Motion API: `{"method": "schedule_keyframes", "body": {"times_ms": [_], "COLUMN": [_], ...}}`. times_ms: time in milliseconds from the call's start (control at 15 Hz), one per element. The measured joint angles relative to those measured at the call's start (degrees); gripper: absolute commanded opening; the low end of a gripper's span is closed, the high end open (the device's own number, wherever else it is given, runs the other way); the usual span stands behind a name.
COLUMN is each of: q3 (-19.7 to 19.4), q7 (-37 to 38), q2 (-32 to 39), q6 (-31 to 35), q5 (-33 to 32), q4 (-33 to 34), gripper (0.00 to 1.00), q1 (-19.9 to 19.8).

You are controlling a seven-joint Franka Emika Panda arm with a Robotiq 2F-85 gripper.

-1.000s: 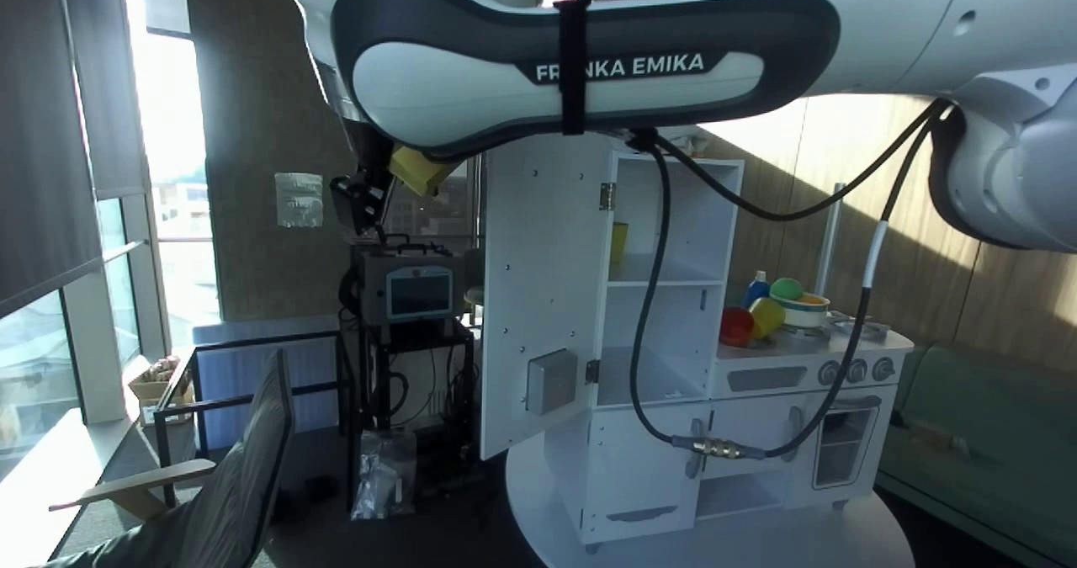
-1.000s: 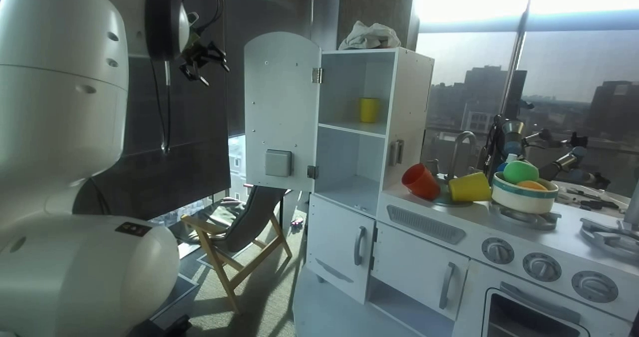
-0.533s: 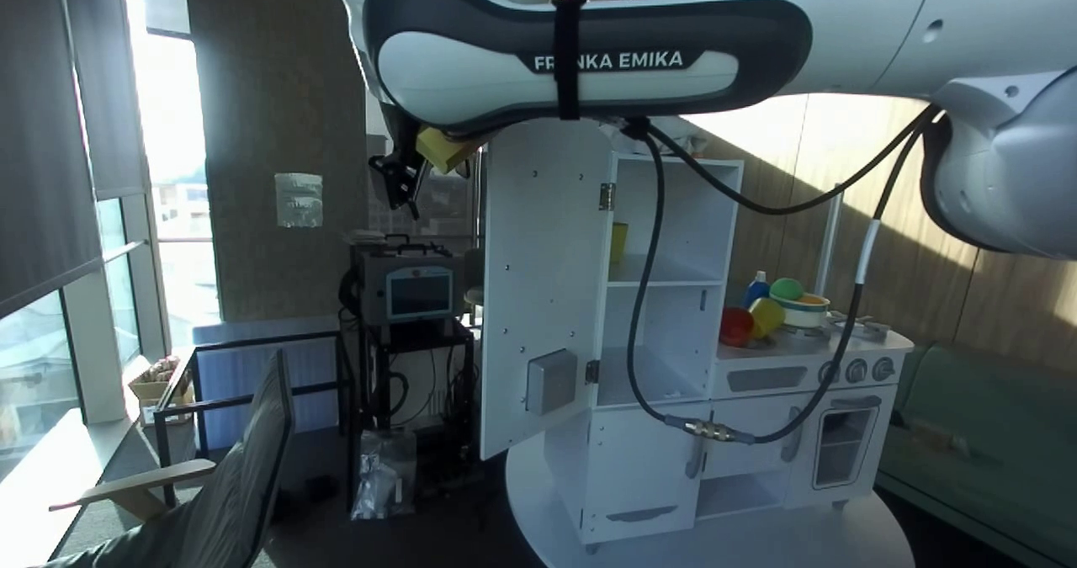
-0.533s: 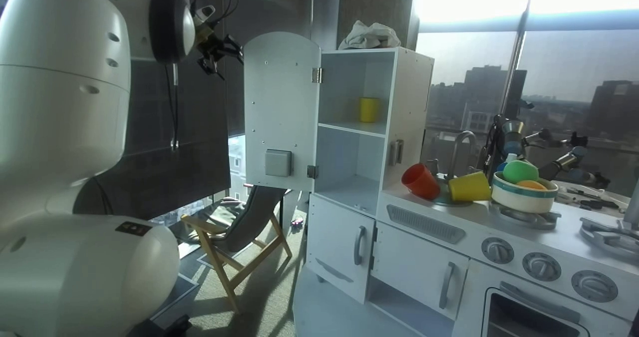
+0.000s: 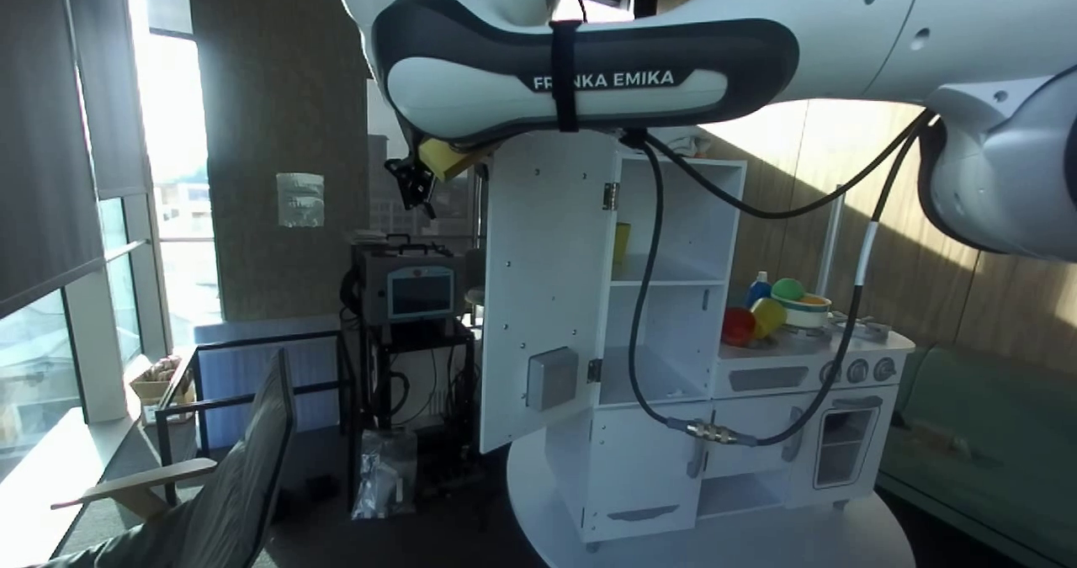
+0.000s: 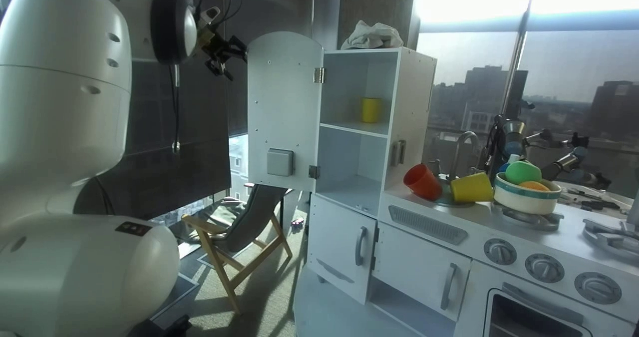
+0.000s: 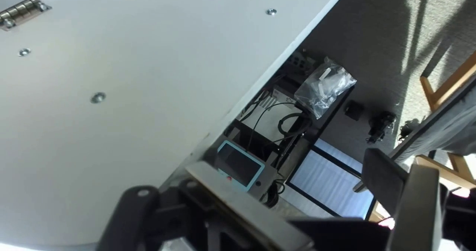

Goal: Close the upper cabinet on the left then open the bottom cabinet.

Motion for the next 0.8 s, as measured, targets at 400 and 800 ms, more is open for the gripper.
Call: {"method": "schedule_keyframes", "body": {"times_ms": [400, 800], "q3": [0.0, 0.0], "q7": [1.1, 3.1], "q2": [-3.5, -13.8], "q6": [1.1, 1.1], "q5": [3.0, 8.1], "q4": [-3.6, -15.6], "gripper": [1.0, 1.0], "q1": [-0.8, -1.6]}}
